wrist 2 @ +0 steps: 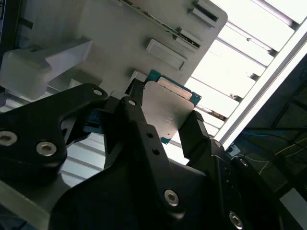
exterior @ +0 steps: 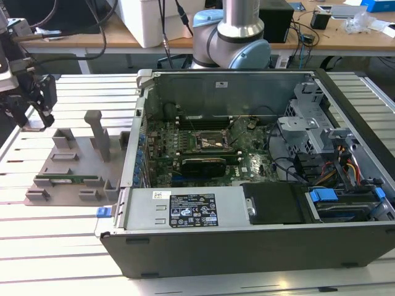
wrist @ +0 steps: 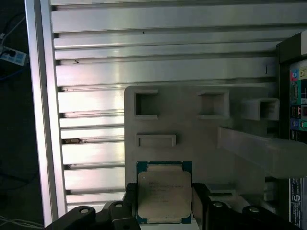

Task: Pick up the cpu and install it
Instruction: 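Pick up the cpu and move it towards the insertion slot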

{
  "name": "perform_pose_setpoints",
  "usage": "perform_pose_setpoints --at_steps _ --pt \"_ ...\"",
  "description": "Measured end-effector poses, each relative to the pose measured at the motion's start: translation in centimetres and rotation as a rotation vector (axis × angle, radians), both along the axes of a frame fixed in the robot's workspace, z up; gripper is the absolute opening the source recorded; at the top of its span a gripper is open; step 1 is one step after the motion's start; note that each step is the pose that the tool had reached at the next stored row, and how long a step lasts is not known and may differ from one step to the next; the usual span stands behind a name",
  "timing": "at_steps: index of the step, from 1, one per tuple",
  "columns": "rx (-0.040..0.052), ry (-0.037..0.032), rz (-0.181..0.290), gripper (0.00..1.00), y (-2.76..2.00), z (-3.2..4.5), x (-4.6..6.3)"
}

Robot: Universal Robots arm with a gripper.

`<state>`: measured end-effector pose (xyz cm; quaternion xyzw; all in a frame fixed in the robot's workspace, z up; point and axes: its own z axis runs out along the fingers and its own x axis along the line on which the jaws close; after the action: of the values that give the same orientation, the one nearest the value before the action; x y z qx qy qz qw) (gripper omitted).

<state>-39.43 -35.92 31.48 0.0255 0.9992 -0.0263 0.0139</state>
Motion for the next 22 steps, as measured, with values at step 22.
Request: perform_pose_setpoints --at_steps 22 --pt "0.0 0.0001 0.0 0.54 0.08 4.66 0.0"
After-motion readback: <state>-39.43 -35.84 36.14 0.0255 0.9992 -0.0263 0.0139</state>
